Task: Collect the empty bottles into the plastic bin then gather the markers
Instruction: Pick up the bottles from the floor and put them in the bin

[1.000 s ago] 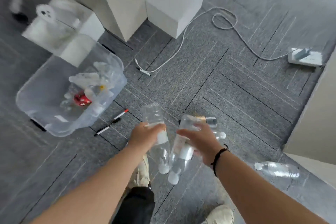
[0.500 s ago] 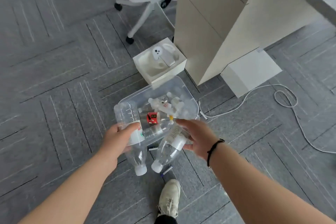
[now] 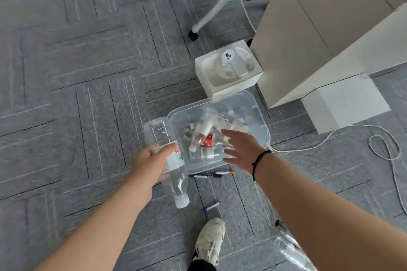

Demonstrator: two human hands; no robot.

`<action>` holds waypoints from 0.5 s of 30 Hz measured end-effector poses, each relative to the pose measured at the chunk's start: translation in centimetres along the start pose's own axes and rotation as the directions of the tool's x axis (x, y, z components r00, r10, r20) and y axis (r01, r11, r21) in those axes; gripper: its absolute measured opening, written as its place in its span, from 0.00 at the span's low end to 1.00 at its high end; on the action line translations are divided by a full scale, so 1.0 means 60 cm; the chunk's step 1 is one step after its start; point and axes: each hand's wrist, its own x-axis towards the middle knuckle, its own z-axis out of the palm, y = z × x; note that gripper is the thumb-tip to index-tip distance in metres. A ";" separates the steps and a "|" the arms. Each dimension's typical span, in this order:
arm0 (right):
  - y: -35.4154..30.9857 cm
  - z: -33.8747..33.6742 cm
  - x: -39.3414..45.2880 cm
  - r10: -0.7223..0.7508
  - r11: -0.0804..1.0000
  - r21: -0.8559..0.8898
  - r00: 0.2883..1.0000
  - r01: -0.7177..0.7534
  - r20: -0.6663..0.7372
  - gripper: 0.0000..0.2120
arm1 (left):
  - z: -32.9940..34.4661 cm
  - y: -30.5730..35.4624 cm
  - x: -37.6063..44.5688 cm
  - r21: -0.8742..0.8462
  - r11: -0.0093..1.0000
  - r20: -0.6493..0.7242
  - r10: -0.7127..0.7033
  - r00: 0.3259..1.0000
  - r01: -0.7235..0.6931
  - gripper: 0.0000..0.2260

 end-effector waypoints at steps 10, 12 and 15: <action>0.036 -0.063 -0.033 0.036 0.998 0.059 0.998 -0.033 -0.052 0.30 | 0.086 0.008 -0.001 -0.052 0.989 0.061 -0.134 0.989 0.137 0.26; 0.041 -0.085 -0.040 0.037 0.996 0.080 0.997 -0.031 -0.069 0.29 | 0.113 0.027 0.004 -0.084 0.984 0.105 -0.150 0.983 0.159 0.29; 0.045 -0.124 -0.050 0.034 0.997 0.078 0.995 -0.027 -0.094 0.24 | 0.158 0.060 0.013 -0.075 0.994 0.117 -0.074 0.990 0.083 0.31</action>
